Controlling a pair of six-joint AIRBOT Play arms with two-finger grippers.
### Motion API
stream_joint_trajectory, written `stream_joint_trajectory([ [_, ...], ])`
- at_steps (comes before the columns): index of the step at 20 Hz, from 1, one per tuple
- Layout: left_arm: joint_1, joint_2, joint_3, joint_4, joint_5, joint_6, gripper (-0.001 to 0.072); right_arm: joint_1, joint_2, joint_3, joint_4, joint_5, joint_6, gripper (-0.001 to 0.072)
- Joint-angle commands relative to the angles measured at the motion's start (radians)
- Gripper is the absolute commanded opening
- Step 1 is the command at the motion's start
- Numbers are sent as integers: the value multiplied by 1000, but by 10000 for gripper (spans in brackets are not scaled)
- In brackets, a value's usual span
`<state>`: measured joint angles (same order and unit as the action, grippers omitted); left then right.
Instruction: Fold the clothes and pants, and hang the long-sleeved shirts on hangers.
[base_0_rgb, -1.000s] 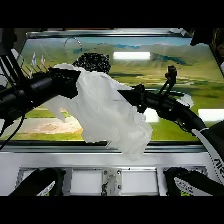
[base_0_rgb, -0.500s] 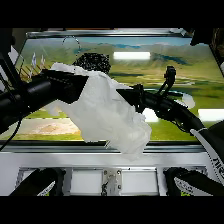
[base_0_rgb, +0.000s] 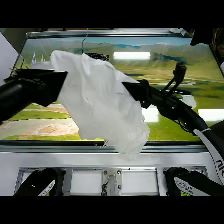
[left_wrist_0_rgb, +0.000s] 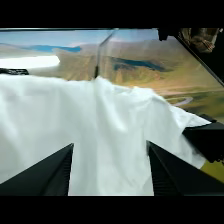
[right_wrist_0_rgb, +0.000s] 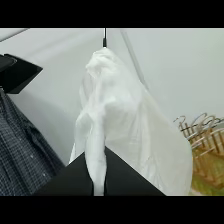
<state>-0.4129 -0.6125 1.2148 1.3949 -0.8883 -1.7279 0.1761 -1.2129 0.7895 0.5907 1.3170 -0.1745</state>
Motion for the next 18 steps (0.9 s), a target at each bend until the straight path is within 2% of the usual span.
stream_joint_trajectory([
  [1,103,50,0,-8,-82,0,121,-101,79,20,-31,-97,42,-1],
  [2,120,53,0,-8,-105,3,11,-145,117,31,-72,-142,61,-1],
  [4,130,47,0,-8,-119,3,11,-244,195,52,-145,-210,94,-1],
  [12,128,-106,0,-11,-130,4,11,-731,471,73,-191,-395,196,-1],
  [18,128,-192,0,-10,-129,25,11,-1033,513,207,-365,-589,324,-1],
])
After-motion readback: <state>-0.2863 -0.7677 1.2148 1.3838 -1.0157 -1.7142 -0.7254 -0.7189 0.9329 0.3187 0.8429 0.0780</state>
